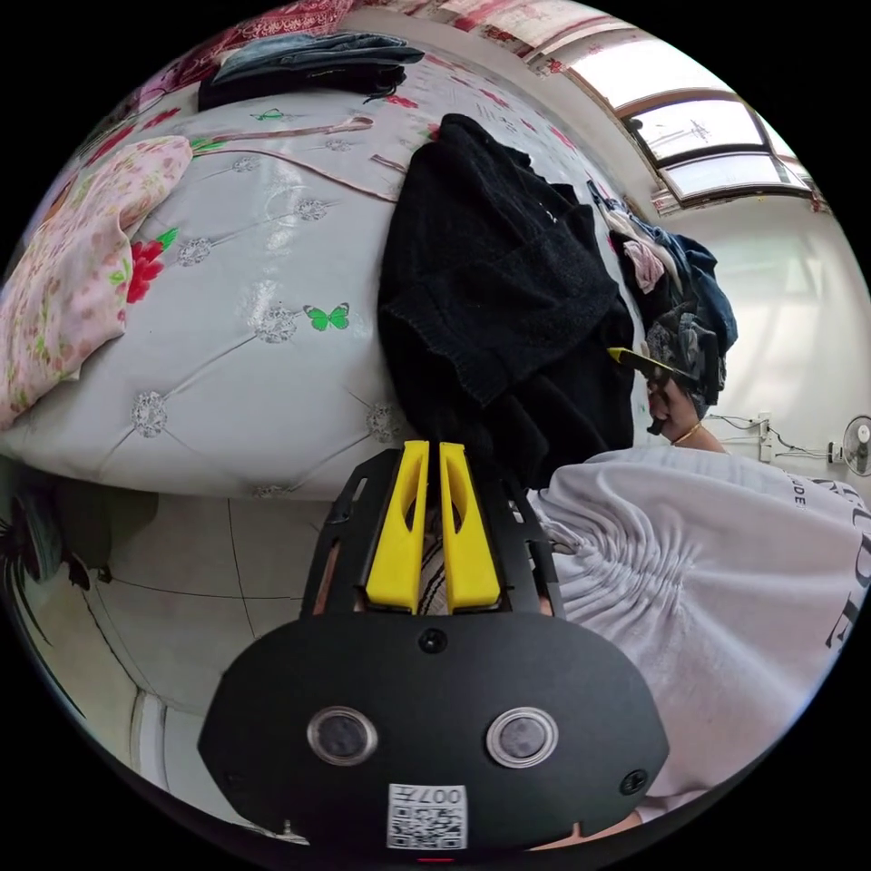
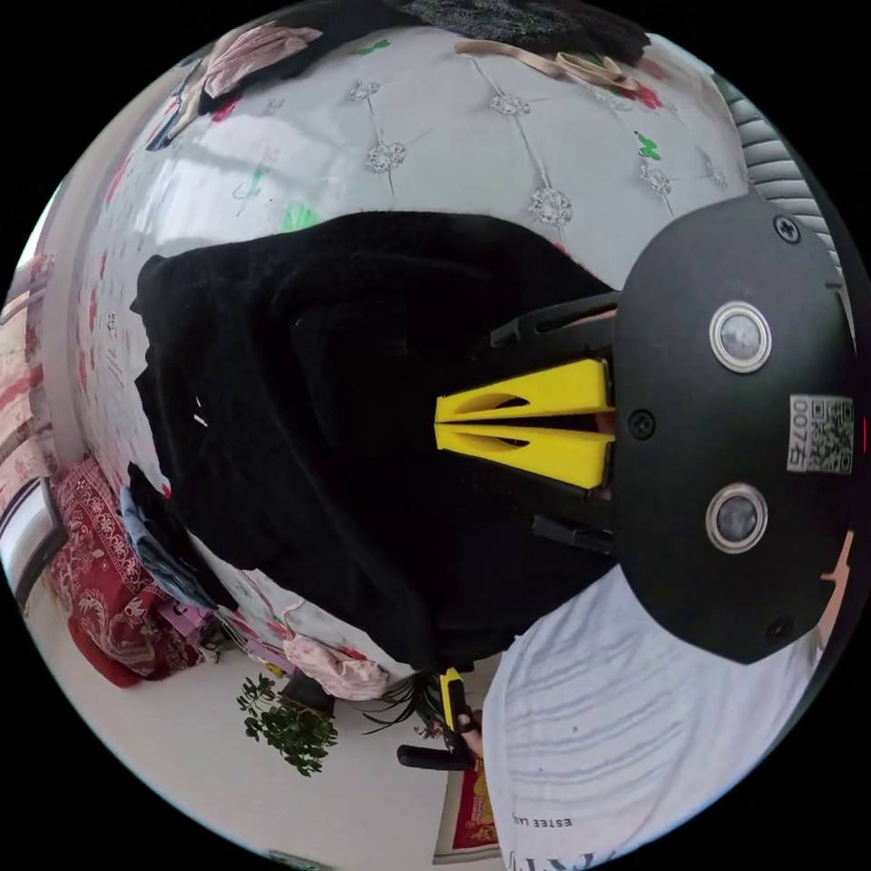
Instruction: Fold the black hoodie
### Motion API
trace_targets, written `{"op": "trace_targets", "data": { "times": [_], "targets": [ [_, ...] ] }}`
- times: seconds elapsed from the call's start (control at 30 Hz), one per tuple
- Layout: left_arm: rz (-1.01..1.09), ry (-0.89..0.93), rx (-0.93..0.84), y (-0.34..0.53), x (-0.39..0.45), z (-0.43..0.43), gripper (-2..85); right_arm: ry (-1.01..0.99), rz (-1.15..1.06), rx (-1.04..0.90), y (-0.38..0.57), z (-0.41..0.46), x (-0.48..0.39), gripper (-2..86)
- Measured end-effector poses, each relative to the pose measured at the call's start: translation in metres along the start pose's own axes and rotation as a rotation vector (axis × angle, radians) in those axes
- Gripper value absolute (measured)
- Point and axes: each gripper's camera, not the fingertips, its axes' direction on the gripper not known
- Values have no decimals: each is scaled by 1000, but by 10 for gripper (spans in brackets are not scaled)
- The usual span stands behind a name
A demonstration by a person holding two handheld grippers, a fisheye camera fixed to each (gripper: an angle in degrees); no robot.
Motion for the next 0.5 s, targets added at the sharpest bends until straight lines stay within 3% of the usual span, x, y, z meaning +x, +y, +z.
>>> {"op": "trace_targets", "data": {
  "times": [0.17,0.33,0.5],
  "targets": [
    [4,2,-15,-2,1,3,-5,3,127,128,9,-20,23,17],
    [20,-6,-34,-5,4,3,-5,52,172,57,-11,-2,37,19],
    [16,1,-36,0,1,5,-5,37,24,75,8,-15,24,4]
  ]
}}
